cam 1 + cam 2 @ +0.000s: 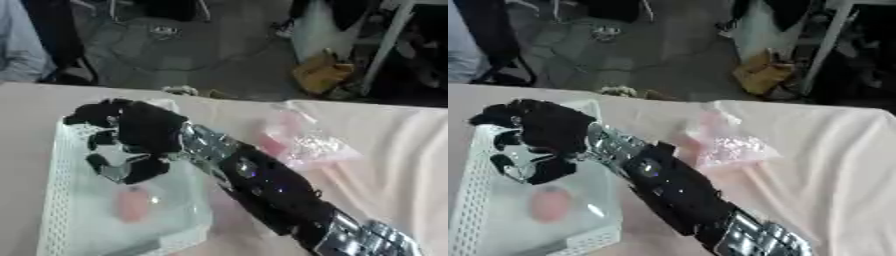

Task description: Pick up objects on the table and place them in the box.

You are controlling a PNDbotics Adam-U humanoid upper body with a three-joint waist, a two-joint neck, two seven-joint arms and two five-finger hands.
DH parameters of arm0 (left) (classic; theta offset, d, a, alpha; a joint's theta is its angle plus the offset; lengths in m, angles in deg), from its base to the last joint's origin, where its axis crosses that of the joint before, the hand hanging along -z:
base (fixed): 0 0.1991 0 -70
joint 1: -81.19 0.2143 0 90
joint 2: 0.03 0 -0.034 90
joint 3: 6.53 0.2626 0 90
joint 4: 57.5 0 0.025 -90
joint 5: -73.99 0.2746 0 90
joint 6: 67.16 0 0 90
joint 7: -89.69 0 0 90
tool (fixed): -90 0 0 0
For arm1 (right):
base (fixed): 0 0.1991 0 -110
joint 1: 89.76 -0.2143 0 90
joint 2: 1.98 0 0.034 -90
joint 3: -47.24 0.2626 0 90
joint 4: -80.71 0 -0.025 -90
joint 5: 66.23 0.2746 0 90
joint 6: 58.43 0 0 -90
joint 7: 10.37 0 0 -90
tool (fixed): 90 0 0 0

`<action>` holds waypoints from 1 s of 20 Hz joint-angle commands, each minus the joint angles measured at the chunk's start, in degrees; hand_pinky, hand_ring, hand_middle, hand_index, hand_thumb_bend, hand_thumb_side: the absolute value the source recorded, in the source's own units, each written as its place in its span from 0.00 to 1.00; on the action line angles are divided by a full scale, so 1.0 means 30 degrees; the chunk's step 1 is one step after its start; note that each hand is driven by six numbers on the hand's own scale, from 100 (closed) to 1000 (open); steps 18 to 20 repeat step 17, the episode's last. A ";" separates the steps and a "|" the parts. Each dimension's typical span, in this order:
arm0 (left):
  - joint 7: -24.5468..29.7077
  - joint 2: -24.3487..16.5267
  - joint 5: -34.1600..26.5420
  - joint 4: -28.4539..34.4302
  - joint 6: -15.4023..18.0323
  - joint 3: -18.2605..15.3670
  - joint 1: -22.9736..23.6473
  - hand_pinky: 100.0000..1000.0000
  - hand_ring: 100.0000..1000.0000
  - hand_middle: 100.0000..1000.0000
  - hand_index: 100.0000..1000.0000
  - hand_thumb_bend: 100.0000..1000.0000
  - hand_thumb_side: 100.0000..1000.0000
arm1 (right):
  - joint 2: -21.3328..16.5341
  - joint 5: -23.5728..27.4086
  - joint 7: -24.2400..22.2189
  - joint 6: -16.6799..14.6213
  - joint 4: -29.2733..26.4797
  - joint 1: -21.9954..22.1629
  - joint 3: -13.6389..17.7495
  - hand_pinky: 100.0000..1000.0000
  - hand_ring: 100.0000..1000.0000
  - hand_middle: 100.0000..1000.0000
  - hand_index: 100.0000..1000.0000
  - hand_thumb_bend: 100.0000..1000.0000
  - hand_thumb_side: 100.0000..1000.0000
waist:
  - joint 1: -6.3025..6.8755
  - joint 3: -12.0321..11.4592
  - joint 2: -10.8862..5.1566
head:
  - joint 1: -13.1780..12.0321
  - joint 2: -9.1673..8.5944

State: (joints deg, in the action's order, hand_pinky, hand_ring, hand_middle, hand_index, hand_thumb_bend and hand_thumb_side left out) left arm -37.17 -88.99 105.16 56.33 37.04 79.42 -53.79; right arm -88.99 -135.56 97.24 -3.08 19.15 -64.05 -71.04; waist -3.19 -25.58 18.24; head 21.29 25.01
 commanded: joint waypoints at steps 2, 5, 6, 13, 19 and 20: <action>0.0004 -0.0627 0.0079 0.0256 0.0068 -0.0133 -0.0327 0.81 0.96 0.85 0.89 0.00 0.92 | -0.0440 -0.0058 0.0250 -0.0120 -0.0613 -0.0497 0.0070 1.00 0.97 0.97 0.90 0.07 1.00 | -0.0077 0.0012 -0.0447 | 0.0191 0.0099; -0.0022 -0.0695 0.0103 0.0256 0.0066 -0.0165 -0.0308 0.81 0.96 0.85 0.89 0.00 0.92 | -0.0550 -0.0092 0.0380 -0.0115 -0.0698 -0.0527 0.0119 1.00 0.98 0.98 0.91 0.09 1.00 | -0.0077 0.0072 -0.0477 | 0.0233 0.0156; -0.0026 -0.0712 0.0106 0.0256 0.0059 -0.0171 -0.0307 0.81 0.96 0.85 0.89 0.00 0.92 | -0.0580 -0.0066 0.0423 -0.0087 -0.0726 -0.0539 0.0127 1.00 0.98 0.98 0.91 0.09 1.00 | -0.0078 0.0088 -0.0480 | 0.0235 0.0173; -0.0068 -0.0929 0.0209 0.0256 -0.0006 -0.0266 -0.0153 0.81 0.96 0.85 0.89 0.00 0.92 | -0.1516 0.0300 0.0335 0.0385 -0.1837 -0.0443 0.0089 1.00 0.97 0.98 0.91 0.09 1.00 | -0.0054 0.0290 -0.0562 | 0.0146 0.0269; -0.0175 -0.1199 0.0347 0.0256 -0.0139 -0.0405 0.0094 0.82 0.96 0.85 0.89 0.00 0.92 | -0.2566 0.1347 -0.0225 0.1778 -0.3776 -0.0213 0.0079 1.00 0.96 0.96 0.91 0.09 1.00 | -0.0017 0.0704 -0.0690 | -0.0154 0.0352; -0.0175 -0.1199 0.0347 0.0256 -0.0139 -0.0405 0.0094 0.82 0.96 0.85 0.89 0.00 0.92 | -0.2566 0.1347 -0.0225 0.1778 -0.3776 -0.0213 0.0079 1.00 0.96 0.96 0.91 0.09 1.00 | -0.0017 0.0704 -0.0690 | -0.0154 0.0352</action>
